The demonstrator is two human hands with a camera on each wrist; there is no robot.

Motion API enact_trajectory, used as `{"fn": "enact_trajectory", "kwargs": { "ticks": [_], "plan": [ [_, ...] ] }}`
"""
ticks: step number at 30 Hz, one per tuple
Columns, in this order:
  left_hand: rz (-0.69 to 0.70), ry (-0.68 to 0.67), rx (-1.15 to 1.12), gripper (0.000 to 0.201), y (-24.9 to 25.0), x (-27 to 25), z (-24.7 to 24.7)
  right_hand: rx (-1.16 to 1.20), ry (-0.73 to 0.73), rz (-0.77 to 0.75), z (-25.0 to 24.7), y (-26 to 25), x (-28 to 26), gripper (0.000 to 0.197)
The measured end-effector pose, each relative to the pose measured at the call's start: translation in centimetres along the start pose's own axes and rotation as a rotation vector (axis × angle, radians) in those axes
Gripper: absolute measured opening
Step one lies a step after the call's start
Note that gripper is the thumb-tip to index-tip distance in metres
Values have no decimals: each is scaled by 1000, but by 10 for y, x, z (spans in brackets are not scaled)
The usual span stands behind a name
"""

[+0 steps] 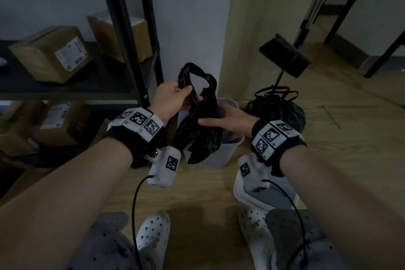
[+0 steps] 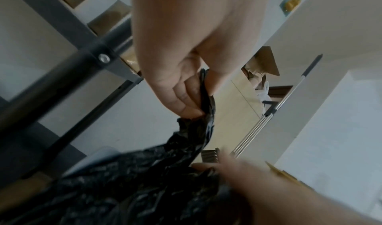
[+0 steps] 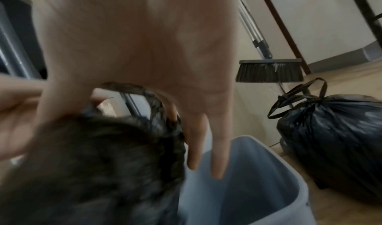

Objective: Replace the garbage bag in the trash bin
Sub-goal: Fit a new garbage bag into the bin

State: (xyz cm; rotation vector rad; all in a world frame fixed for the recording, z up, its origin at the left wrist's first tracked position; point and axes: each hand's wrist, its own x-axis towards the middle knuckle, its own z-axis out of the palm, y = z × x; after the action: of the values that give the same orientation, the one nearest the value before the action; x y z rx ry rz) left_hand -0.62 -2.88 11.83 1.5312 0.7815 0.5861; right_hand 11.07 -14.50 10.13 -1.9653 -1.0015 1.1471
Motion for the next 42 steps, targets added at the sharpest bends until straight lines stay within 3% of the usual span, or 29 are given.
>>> {"fn": "enact_trajectory", "kwargs": {
  "ticks": [2, 5, 8, 18, 22, 28, 33, 40, 42],
  "plan": [
    [-13, -6, -57, 29, 1, 4, 5, -115, -27, -37, 1, 1, 3, 64],
    [-5, -3, -79, 25, 1, 6, 7, -241, 103, -13, -6, 6, 12, 47],
    [-15, 26, -71, 24, -5, 8, 0, -126, 241, -28, -23, 9, 12, 30],
    [-18, 80, -60, 12, 0, 11, -2, 371, 732, -215, -77, -7, -19, 6],
    [22, 109, -87, 14, 9, 14, 3, 528, 770, -285, -90, -14, -24, 20],
    [91, 110, -229, 13, 39, 13, 3, 762, 741, -427, -101, -32, -31, 12],
    [112, 103, -222, 12, 53, 18, 2, 795, 727, -485, -104, -45, -31, 8],
    [43, 91, -171, 8, 41, 37, 1, 527, 708, -325, -97, -22, -2, 11],
    [8, 89, -126, 17, 29, 42, 0, 489, 670, -250, -94, -6, 8, 8]
  ]
}}
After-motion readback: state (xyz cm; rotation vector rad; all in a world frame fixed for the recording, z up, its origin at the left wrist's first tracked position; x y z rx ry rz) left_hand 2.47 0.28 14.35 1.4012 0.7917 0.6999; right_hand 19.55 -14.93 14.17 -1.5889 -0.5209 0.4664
